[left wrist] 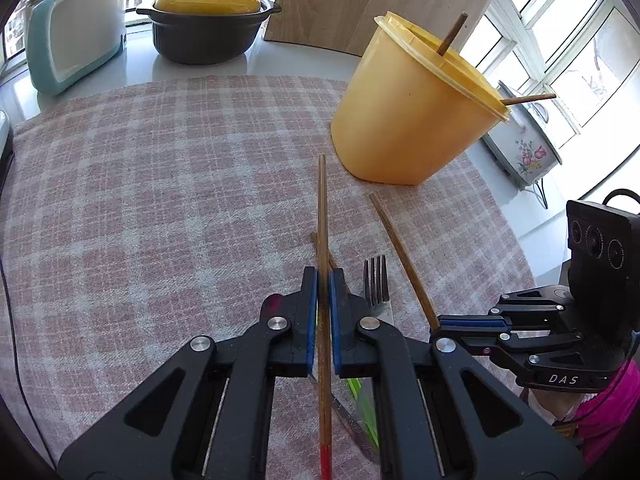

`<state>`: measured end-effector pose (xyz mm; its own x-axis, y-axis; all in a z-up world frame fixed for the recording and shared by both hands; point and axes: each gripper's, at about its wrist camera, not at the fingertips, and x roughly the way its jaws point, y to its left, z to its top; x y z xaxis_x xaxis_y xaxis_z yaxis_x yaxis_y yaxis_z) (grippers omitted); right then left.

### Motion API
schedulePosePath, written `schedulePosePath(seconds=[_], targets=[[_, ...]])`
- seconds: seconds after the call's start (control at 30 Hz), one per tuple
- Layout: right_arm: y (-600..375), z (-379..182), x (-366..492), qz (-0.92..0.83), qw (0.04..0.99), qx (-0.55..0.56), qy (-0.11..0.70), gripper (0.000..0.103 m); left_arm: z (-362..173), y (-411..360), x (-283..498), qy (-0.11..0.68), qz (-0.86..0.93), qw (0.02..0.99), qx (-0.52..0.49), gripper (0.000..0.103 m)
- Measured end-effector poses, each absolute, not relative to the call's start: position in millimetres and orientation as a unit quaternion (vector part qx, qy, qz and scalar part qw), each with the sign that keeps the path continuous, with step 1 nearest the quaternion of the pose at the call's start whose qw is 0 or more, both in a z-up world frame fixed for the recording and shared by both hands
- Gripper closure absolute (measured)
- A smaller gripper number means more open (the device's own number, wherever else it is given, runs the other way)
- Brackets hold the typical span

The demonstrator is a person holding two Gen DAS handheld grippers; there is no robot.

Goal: Organize utensils
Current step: 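Carry both held chopsticks upright over the yellow container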

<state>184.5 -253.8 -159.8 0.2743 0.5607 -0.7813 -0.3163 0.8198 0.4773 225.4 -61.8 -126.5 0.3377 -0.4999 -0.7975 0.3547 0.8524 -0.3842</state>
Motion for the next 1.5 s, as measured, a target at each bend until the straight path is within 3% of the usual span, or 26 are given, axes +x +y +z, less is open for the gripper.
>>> schedulePosePath(seconds=[0.9, 1.5], targets=[[-285, -30, 176, 0.257, 0.884, 0.097, 0.379, 0.099, 0, -39, 221, 0.380, -0.295, 0.871, -0.096, 0.100], [-320, 52, 235, 0.191, 0.939, 0.089, 0.273, 0.099, 73, -77, 263, 0.313, -0.324, 0.884, -0.122, 0.100]])
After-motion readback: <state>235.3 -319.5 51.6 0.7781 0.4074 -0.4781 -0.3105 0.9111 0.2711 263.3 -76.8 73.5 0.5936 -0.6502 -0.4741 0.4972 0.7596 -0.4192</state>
